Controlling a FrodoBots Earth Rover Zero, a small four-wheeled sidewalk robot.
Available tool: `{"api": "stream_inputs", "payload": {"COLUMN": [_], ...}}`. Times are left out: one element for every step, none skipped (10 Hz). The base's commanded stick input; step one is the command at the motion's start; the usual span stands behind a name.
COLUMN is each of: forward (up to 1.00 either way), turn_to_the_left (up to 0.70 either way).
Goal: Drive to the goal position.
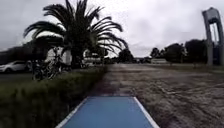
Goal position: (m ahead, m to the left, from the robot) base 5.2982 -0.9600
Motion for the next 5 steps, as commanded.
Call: {"api": "stream_inputs", "payload": {"forward": [0.50,0.50,0.50,0.50,0.50], "turn_to_the_left": [0.00,0.00,0.00,0.00,0.00]}}
